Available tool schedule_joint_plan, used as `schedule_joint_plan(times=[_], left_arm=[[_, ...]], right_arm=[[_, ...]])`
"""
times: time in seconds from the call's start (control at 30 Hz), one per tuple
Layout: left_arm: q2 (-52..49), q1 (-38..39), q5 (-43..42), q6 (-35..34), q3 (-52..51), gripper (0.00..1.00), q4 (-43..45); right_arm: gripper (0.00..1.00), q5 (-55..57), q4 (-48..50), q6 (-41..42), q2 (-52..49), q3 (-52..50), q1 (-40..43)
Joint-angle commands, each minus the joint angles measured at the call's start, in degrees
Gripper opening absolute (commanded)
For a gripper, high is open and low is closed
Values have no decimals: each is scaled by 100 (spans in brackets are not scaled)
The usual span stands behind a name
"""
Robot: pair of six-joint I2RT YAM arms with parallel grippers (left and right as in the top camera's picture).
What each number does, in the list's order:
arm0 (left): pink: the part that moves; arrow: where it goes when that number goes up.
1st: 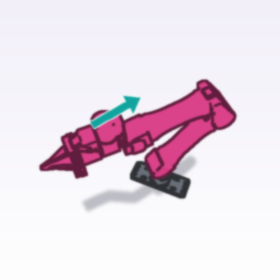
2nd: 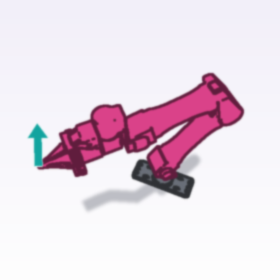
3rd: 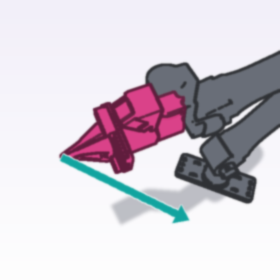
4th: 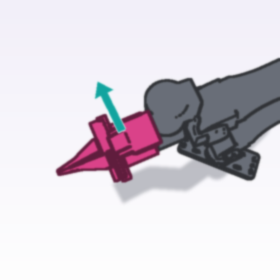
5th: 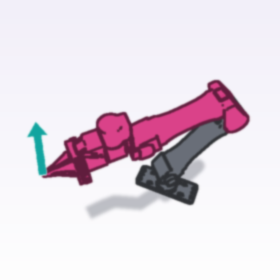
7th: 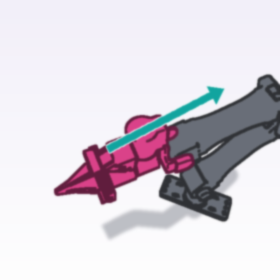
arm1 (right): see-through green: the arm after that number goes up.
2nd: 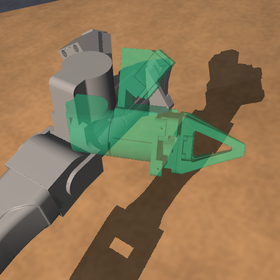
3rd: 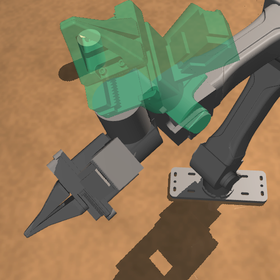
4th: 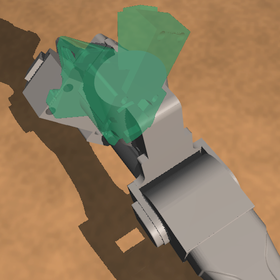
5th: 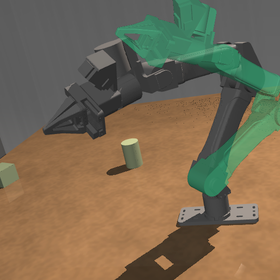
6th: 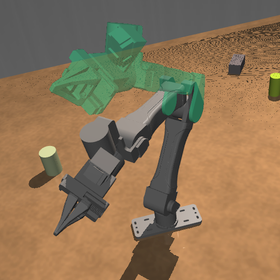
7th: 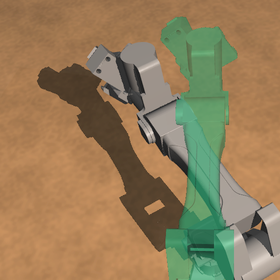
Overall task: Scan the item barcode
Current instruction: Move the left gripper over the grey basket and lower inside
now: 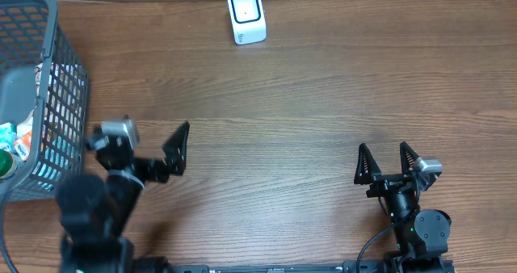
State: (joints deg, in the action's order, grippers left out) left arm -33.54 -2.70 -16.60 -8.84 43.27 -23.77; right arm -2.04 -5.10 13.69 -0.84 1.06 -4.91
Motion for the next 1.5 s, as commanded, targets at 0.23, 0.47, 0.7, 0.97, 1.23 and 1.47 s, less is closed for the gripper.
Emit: schedule_joint_plan(times=[0.23, 0.47, 0.7, 0.97, 1.23, 1.47], left_arm=[[-3563, 11, -446, 313, 4996, 100, -3840], [-5121, 11, -603, 315, 7073, 100, -5132], [-5268, -382, -297, -236, 7322, 94, -4806], [-5257, -2299, 1652, -1862, 7543, 82, -4833], [-5519, -3348, 1735, -1814, 7388, 86, -4734], [-6216, -3534, 1993, -1556, 7333, 73, -4885]], right_arm=[[100, 68, 33, -7, 68, -61, -24], [100, 70, 33, -7, 68, -61, -24], [100, 68, 33, -7, 68, -61, -24], [100, 68, 33, -7, 68, -61, -22], [100, 70, 33, -7, 68, -61, -24], [100, 68, 33, -7, 68, -61, -24]])
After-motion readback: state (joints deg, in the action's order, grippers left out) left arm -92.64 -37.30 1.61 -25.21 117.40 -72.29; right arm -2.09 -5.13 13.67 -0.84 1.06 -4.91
